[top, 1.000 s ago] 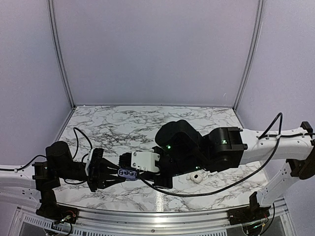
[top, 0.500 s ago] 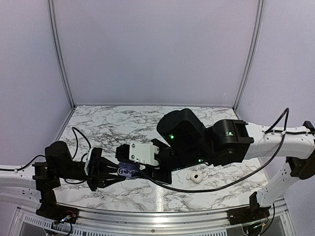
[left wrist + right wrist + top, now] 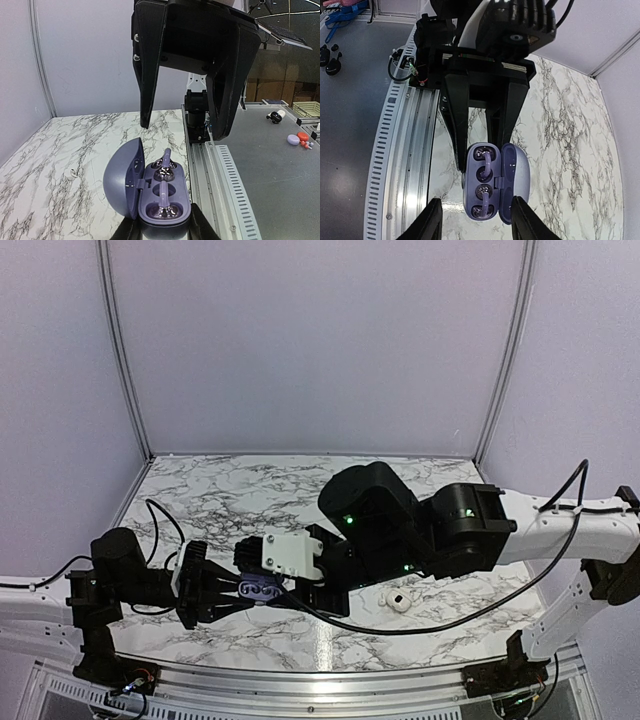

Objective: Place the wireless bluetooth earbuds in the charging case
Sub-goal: Adjust the right earbud in the right side groove of the charging case.

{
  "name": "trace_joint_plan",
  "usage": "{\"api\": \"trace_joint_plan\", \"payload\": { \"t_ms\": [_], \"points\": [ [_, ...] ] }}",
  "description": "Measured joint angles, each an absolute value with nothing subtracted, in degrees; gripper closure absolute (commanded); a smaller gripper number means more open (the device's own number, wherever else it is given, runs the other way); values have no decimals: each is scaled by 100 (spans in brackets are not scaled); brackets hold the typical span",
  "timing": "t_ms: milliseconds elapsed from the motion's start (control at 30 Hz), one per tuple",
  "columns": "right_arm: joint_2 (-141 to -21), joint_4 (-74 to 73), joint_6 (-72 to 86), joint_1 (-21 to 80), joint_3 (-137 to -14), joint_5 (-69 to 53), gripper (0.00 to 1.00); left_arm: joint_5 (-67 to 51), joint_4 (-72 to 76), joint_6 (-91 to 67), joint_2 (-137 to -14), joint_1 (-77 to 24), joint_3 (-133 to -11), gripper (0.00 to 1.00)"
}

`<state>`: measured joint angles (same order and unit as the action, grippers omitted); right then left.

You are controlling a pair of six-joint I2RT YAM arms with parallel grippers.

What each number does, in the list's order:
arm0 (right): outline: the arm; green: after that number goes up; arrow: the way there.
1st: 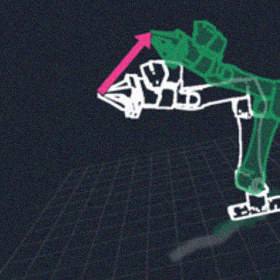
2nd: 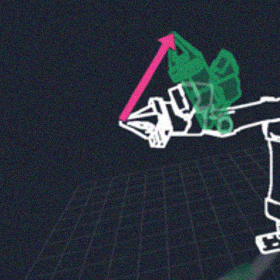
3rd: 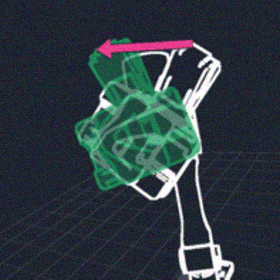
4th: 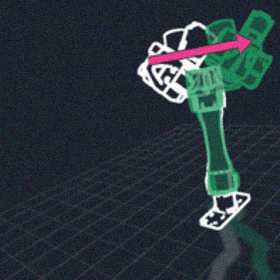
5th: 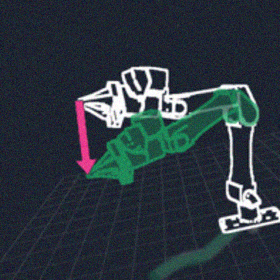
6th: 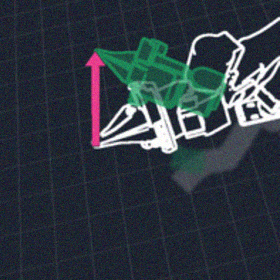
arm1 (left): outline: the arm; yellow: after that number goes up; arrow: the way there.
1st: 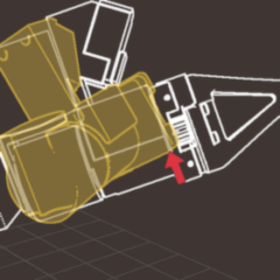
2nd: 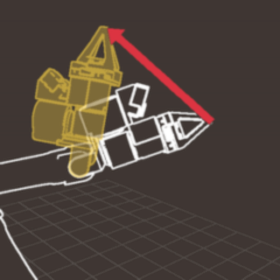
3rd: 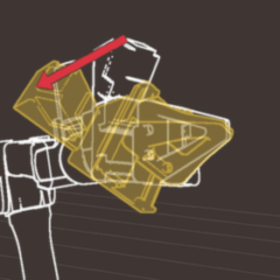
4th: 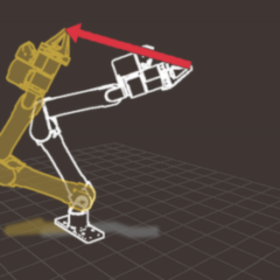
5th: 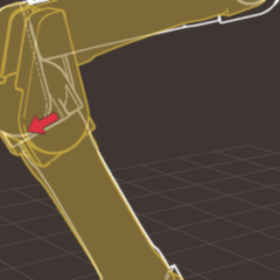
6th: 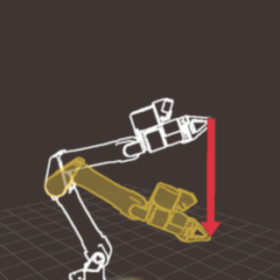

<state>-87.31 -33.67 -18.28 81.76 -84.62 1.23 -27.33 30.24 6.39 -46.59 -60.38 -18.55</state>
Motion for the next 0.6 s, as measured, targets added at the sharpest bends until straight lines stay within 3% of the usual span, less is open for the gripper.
{"api": "trace_joint_plan", "payload": {
  "t_ms": [167,600],
  "points": [
    [-8731,-3376,-1833,8176,-8462,14,53,-2735,3024,642,-4648,-6038,-1846,100],
    [-8772,-3529,-1955,8176,-8543,40,78,-2740,3033,644,-4764,-6038,-1846,100]
  ]
}}
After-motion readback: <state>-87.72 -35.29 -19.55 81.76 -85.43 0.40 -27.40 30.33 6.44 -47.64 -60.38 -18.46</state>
